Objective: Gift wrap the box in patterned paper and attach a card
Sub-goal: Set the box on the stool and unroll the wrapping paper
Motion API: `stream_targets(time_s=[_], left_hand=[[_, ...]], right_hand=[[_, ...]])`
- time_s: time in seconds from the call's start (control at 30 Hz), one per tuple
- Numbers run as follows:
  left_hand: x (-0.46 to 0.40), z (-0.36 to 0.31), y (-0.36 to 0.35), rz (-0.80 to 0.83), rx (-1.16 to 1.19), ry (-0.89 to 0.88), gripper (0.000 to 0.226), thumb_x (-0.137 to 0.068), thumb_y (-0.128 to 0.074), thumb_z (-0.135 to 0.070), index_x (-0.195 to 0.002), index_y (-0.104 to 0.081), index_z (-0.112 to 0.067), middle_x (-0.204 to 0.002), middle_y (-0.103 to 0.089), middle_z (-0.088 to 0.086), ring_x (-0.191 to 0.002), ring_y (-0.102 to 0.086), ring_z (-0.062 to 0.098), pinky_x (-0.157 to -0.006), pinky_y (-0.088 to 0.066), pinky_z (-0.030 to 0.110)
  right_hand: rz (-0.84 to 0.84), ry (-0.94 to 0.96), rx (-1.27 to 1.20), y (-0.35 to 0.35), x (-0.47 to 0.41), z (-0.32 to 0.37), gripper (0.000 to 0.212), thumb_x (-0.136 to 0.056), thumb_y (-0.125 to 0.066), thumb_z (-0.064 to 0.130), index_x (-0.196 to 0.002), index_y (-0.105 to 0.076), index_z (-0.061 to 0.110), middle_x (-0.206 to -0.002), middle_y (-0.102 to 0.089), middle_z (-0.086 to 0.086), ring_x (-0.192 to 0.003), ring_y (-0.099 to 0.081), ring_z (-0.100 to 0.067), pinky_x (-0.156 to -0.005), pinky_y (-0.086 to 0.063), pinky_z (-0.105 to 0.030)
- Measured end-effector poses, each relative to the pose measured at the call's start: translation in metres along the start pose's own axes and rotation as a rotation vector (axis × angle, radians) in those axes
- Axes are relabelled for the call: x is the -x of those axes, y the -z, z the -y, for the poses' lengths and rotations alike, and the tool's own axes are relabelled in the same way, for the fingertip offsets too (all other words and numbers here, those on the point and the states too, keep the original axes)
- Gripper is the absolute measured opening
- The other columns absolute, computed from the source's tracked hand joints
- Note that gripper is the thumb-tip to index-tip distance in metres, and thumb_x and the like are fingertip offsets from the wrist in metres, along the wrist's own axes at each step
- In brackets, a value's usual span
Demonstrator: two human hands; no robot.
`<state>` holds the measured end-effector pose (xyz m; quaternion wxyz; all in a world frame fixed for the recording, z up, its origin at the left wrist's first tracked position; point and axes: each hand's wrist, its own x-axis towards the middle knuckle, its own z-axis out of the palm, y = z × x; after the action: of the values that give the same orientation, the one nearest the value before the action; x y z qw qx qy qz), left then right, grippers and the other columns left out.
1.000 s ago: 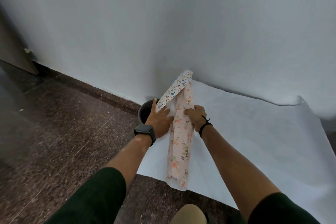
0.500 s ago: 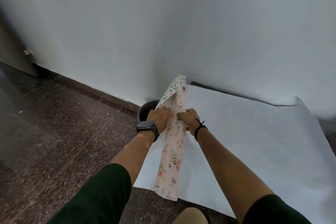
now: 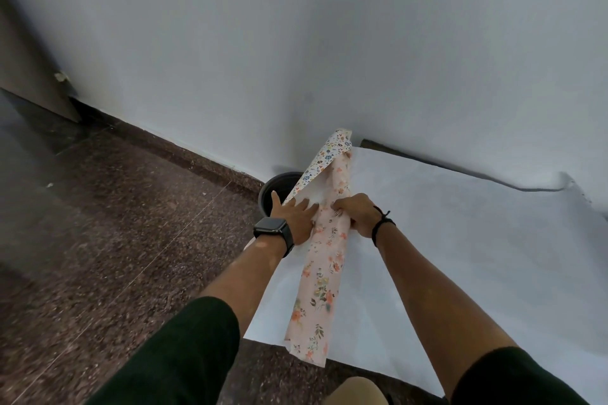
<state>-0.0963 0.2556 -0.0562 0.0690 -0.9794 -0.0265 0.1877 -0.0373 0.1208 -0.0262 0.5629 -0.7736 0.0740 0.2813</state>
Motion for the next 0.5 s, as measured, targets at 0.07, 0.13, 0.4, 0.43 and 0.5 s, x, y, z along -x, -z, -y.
stream_targets(time_s=[0.07,0.13,0.4,0.43,0.5], left_hand=[[0.001,-0.001,-0.001,-0.011,-0.026,0.004,0.056,-0.101,-0.018,-0.045,-0.151,0.001,-0.031,-0.160,-0.001,-0.006,-0.147,-0.008,0.025,-0.105,0.009,0.070],[0.001,-0.002,-0.002,-0.026,-0.046,0.008,0.056,-0.101,-0.017,-0.045,-0.151,0.002,-0.031,-0.160,-0.001,-0.006,-0.147,-0.007,0.024,-0.103,0.011,0.071],[0.002,-0.004,-0.001,-0.035,-0.024,0.011,0.055,-0.101,-0.018,-0.045,-0.151,0.001,-0.032,-0.160,-0.002,-0.006,-0.147,-0.007,0.023,-0.101,0.014,0.071],[0.001,-0.004,0.000,-0.034,-0.022,0.012,0.055,-0.101,-0.018,-0.045,-0.151,0.001,-0.033,-0.160,-0.002,-0.006,-0.147,-0.006,0.023,-0.101,0.014,0.071],[0.001,-0.004,0.000,-0.030,-0.019,0.010,0.055,-0.100,-0.017,-0.046,-0.151,0.001,-0.033,-0.160,-0.002,-0.007,-0.147,-0.006,0.023,-0.100,0.015,0.072]], right_hand=[[0.007,-0.003,-0.033,0.003,0.000,-0.002,0.033,-0.082,-0.062,0.001,-0.114,-0.056,-0.006,-0.115,-0.061,-0.021,-0.101,-0.060,-0.038,-0.088,-0.053,-0.046],[0.007,-0.001,-0.049,0.005,0.000,-0.003,0.027,-0.083,-0.060,-0.001,-0.109,-0.057,-0.006,-0.115,-0.061,-0.022,-0.102,-0.060,-0.039,-0.088,-0.053,-0.046],[0.032,0.031,-0.093,0.012,-0.005,-0.010,0.027,-0.083,-0.058,-0.005,-0.109,-0.058,-0.008,-0.116,-0.062,-0.022,-0.103,-0.059,-0.041,-0.088,-0.052,-0.047],[0.031,0.038,-0.090,0.013,-0.005,-0.010,0.027,-0.083,-0.057,-0.005,-0.110,-0.059,-0.008,-0.115,-0.062,-0.022,-0.103,-0.059,-0.041,-0.088,-0.053,-0.047],[0.032,0.058,-0.091,0.014,-0.004,-0.012,0.026,-0.083,-0.056,-0.005,-0.109,-0.060,-0.007,-0.114,-0.062,-0.021,-0.103,-0.060,-0.040,-0.088,-0.053,-0.047]])
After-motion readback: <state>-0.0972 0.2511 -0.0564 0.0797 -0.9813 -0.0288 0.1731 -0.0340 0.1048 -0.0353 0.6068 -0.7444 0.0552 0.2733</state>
